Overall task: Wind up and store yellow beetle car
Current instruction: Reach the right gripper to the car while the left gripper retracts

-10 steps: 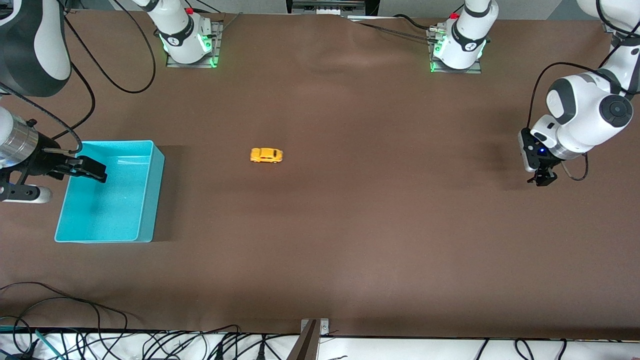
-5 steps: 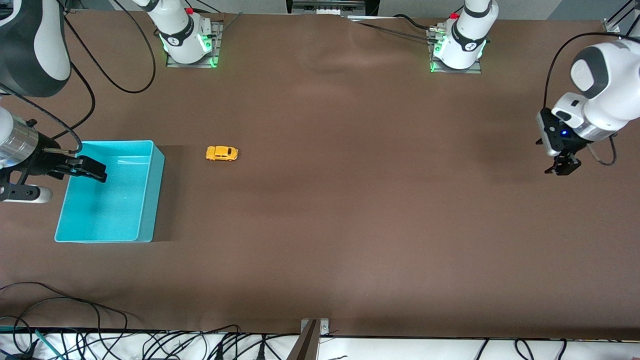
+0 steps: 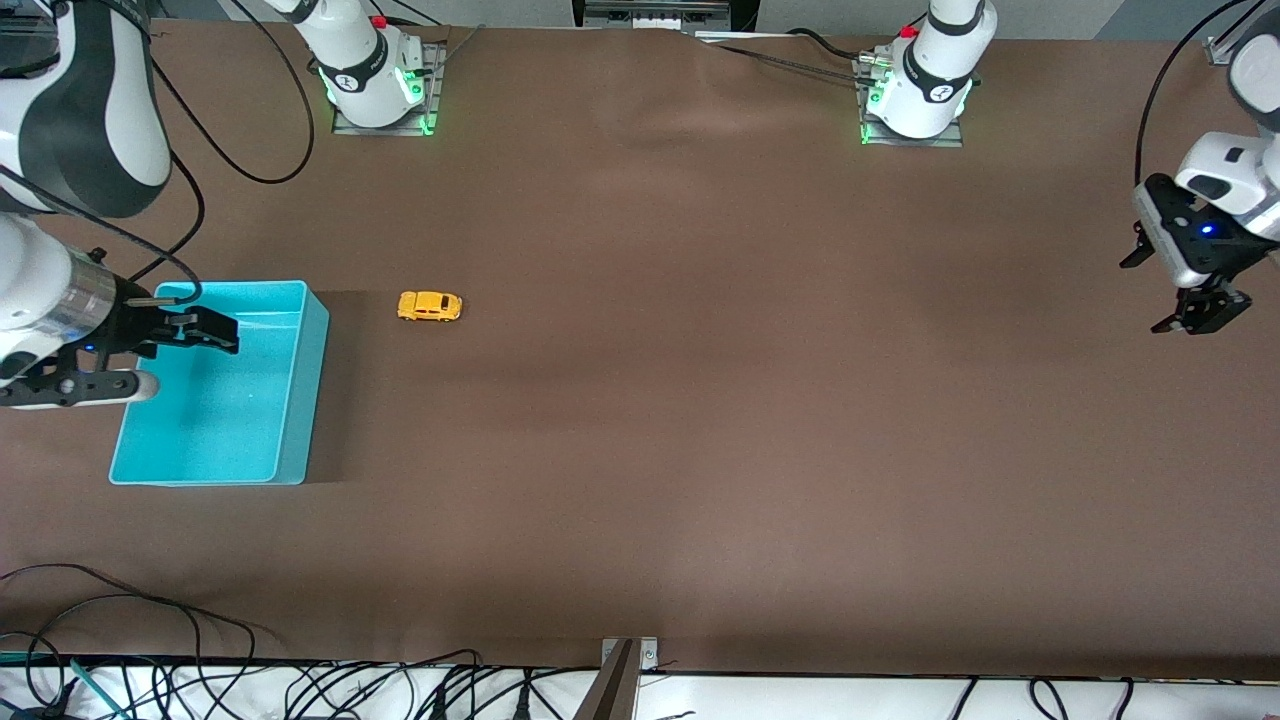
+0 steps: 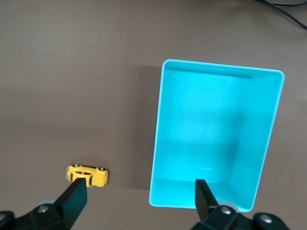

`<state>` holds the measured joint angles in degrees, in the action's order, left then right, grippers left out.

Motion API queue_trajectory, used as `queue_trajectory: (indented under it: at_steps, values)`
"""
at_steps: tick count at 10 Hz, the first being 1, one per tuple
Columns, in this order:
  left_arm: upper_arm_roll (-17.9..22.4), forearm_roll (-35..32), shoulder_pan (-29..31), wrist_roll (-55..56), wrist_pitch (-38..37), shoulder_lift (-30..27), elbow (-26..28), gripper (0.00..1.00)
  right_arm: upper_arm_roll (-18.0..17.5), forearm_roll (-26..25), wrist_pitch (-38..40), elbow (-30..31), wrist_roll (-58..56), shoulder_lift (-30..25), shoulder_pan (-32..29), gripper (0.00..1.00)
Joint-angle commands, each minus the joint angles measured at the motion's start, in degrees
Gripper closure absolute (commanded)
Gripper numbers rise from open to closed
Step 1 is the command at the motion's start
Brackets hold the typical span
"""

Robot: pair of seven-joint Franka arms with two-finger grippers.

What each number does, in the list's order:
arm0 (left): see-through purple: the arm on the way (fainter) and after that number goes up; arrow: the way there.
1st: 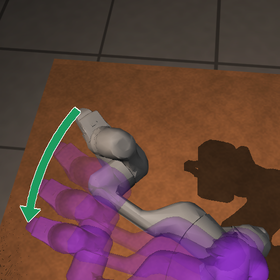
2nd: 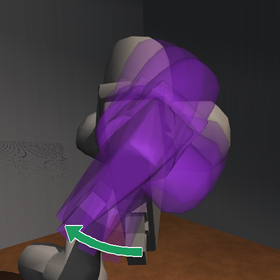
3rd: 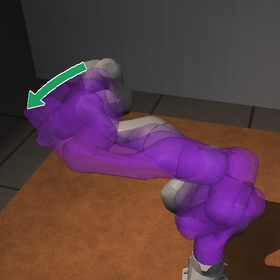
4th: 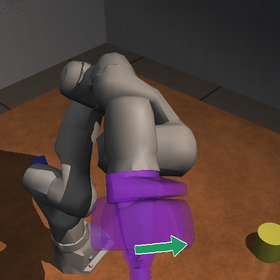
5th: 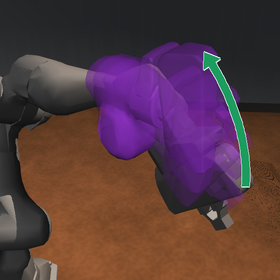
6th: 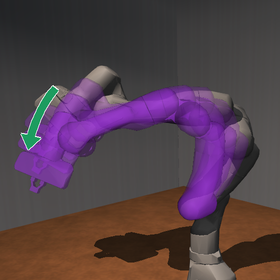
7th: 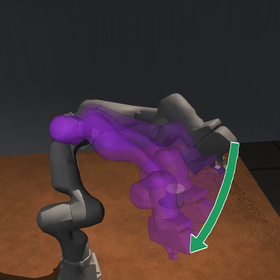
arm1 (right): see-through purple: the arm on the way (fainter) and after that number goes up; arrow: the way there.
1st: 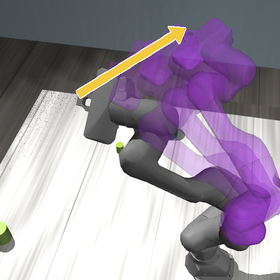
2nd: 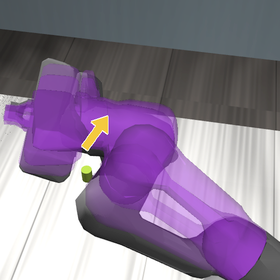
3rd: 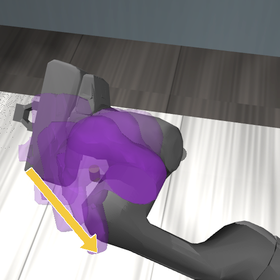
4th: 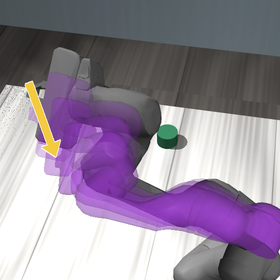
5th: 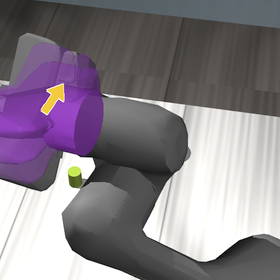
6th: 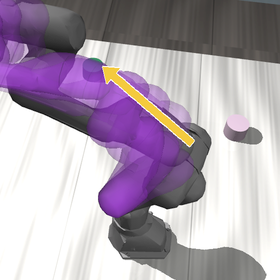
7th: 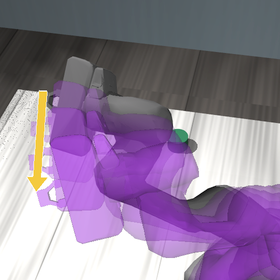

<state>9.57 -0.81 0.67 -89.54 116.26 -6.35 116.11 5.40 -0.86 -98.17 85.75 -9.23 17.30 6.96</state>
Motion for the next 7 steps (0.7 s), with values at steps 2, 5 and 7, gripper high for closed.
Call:
queue_trajectory:
  at_steps: [2,5,7]
  values:
    - [-0.43,1.25,-0.32,8.48,-13.91,0.11,-11.75,0.00,-1.00,0.86,-3.95,8.36,-19.28,-0.60,0.34,0.00]
    - [-1.04,1.25,-0.41,18.41,-25.17,0.11,-20.55,0.00,-5.13,0.86,-12.37,15.83,-36.49,-0.95,0.34,0.00]
    - [-2.36,0.55,-0.58,29.70,-31.06,0.11,-24.60,0.00,-7.94,0.86,-17.04,20.14,-50.47,-0.69,0.34,0.00]
